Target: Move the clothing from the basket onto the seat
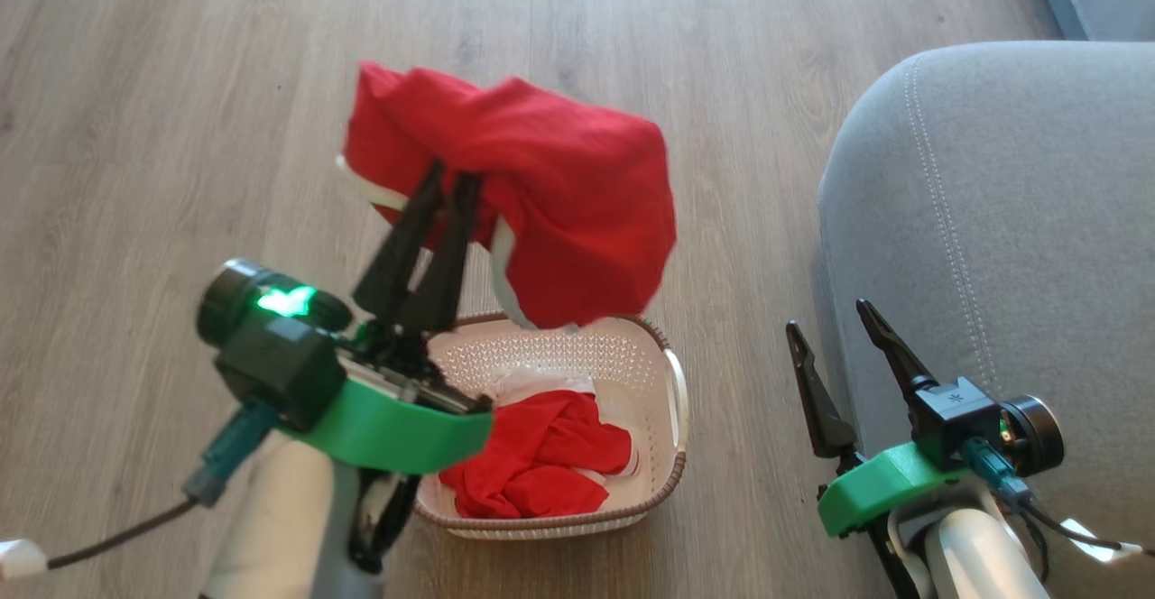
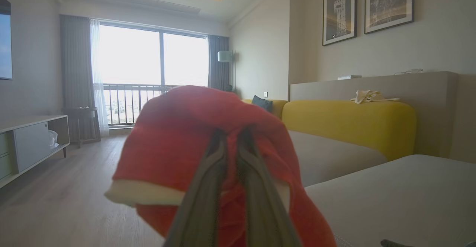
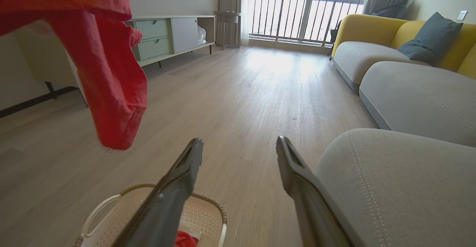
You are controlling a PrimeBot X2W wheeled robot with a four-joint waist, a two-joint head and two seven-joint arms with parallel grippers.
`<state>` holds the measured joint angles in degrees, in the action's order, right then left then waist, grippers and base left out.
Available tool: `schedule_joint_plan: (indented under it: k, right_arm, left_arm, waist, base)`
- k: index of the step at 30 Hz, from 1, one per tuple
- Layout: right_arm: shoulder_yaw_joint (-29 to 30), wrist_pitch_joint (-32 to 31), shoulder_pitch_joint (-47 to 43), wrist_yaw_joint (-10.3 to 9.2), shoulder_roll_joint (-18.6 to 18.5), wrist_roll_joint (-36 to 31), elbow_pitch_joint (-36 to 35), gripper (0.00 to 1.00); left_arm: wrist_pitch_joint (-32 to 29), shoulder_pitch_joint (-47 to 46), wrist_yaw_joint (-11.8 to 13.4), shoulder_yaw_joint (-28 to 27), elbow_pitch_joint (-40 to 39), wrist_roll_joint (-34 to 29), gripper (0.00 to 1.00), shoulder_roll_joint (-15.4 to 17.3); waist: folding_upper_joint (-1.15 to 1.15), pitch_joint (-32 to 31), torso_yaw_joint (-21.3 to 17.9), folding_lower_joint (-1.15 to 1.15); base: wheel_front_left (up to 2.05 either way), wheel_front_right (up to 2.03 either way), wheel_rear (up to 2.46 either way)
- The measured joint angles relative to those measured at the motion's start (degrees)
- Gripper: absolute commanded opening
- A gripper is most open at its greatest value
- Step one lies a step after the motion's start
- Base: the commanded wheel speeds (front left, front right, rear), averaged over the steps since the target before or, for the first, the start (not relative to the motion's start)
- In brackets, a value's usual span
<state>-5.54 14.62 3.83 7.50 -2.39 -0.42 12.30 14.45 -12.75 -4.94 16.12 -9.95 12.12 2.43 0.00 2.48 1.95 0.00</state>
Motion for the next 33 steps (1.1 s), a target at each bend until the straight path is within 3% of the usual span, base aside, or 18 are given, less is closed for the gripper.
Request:
schedule_joint_plan:
  k: [10, 26, 33]
  right_arm:
    - [0.4, 0.0, 0.0, 0.0, 0.0, 0.4, 0.0, 1.0]
    - [-0.2, 0.0, 0.0, 0.0, 0.0, -0.5, -2.6, 1.0]
    - [-10.4, 0.0, 0.0, 0.0, -0.9, -0.2, -7.1, 1.0]
  left_arm:
    - [0.0, 3.0, 0.2, 4.2, 0.1, 1.0, 0.0, 0.0]
    - [0.0, 3.1, 0.6, 1.9, 0.3, 0.6, 0.0, 0.1]
    - [0.0, 3.1, 0.6, 0.5, 1.1, 0.3, 0.0, 0.1]
  waist:
    - [0.0, 0.1, -0.3, 0.0]
    - [0.0, 0.2, -1.1, 0.0]
    - [0.0, 0.3, -1.1, 0.0]
  base:
    - [0.0, 0.0, 0.0]
    - [0.0, 0.0, 0.0]
    - [0.0, 0.0, 0.0]
